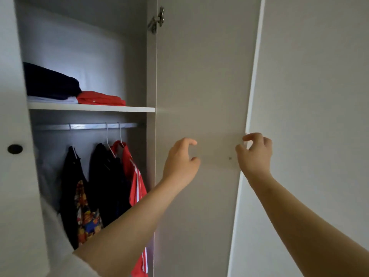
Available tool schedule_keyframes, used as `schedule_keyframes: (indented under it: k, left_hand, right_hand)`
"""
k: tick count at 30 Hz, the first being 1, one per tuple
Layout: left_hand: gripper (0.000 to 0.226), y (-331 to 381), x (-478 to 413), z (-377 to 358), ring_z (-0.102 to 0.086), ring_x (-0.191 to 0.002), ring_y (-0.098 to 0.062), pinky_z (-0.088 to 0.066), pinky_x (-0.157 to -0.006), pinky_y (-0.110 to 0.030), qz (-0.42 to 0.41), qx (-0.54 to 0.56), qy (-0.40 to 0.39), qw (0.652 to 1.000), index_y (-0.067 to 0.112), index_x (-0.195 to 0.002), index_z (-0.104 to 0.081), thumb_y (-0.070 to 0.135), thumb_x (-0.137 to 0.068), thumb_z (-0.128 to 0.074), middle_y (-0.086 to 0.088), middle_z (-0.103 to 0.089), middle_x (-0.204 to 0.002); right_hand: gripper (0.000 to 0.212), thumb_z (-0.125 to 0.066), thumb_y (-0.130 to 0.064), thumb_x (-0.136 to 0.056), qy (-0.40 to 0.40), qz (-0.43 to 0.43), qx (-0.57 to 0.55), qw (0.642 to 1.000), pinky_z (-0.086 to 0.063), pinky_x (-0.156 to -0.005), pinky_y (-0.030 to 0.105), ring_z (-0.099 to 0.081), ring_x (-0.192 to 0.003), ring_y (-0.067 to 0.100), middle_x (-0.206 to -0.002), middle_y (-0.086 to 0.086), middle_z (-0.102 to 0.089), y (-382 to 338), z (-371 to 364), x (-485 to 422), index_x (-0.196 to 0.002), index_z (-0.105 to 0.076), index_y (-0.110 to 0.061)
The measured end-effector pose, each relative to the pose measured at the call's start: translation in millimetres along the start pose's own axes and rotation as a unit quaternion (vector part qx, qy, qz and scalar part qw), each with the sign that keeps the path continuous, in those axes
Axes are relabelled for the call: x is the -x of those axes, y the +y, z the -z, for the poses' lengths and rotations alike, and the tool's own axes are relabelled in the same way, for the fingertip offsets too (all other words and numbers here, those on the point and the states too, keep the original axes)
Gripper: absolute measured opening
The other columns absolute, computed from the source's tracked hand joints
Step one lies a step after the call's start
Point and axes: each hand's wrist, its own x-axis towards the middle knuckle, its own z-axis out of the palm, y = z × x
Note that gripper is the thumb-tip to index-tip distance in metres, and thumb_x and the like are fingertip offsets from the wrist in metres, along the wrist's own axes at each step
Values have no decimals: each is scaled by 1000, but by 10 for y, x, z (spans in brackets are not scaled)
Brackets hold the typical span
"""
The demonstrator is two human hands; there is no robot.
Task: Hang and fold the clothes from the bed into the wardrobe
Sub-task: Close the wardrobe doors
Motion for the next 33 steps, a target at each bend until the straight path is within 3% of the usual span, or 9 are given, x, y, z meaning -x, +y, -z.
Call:
schedule_keyframes:
  k: [5, 13, 17, 19, 22, 25, 28, 31, 33]
  left_hand:
    - [39, 35, 72, -76, -50, -108, -14, -30, -76, -15, 20, -5, -28, 999, 16, -115, -54, 2, -79, -53, 1, -53, -123]
    - [40, 75, 164, 236, -48, -101, -1, -33, -76, -17, -5, 47, 4, 999, 32, -100, -46, -1, -79, -50, 14, -50, -110]
    - [42, -35, 217, 491, -51, -102, -6, -38, -88, -21, -2, 63, 34, 997, 32, -99, -47, -5, -80, -49, 15, -52, -105]
    - [42, -134, 221, 636, -51, -98, 1, -39, -88, -18, 4, 57, 50, 997, 33, -100, -48, -5, -81, -49, 22, -51, -101]
    - [45, -281, 251, 880, -51, -95, 6, -39, -76, -3, 17, 60, 94, 994, 38, -96, -48, -5, -84, -48, 25, -52, -99]
    - [50, -415, 316, 1153, -53, -94, 6, -36, -74, 5, 33, 57, 140, 988, 43, -90, -47, -6, -84, -48, 20, -55, -98]
    - [49, -569, 389, 1448, -54, -94, 6, -35, -73, 6, 49, 32, 166, 984, 43, -89, -48, -6, -84, -48, 20, -56, -97]
    - [49, -725, 477, 1739, -54, -94, 7, -36, -72, 5, 74, 13, 197, 978, 43, -88, -48, -5, -84, -48, 21, -56, -97]
    - [49, -817, 524, 1911, -54, -93, 5, -39, -73, 0, 80, -7, 215, 973, 43, -88, -47, -5, -85, -49, 23, -55, -96]
  right_hand:
    - [20, -45, -3, -86, -97, -94, -136, 981, -32, -55, 22, -37, -64, 11, -79, -3, -37, 65, 43, -141, -83, -35, -19]
    - [23, -34, -2, -83, -94, -106, -228, 963, -41, -68, 27, -45, -72, 15, -81, -4, -47, 51, -64, 130, -80, -43, -23]
    - [28, -37, 3, -87, -187, -75, -325, 924, -45, -68, 21, -59, -63, 5, -71, -8, -62, -64, -110, 325, -76, -52, -18]
    - [31, -40, 1, -88, -254, -32, -315, 914, -41, -76, 22, -65, -73, 1, -78, -13, -71, -133, -143, 410, -73, -59, -19]
    - [36, -42, -2, -91, -327, 10, -253, 910, -40, -82, 14, -61, -89, -2, -95, -16, -69, -238, -347, 564, -76, -65, -25]
    - [23, -43, -15, -96, -392, -3, -208, 896, -47, -77, 19, -58, -75, 4, -88, -11, -62, -351, -684, 772, -82, -60, -22]
    - [20, -41, -15, -97, -422, -7, -247, 872, -53, -71, 23, -56, -61, 8, -75, 0, -56, -507, -982, 897, -83, -53, -9]
    - [18, -43, -15, -98, -473, -15, -299, 829, -55, -74, 26, -57, -59, 10, -73, 2, -56, -699, -1284, 1007, -83, -51, -8]
    - [16, -46, -20, -97, -482, 10, -286, 828, -54, -69, 18, -59, -60, 7, -75, 1, -59, -828, -1543, 1117, -84, -51, -12]
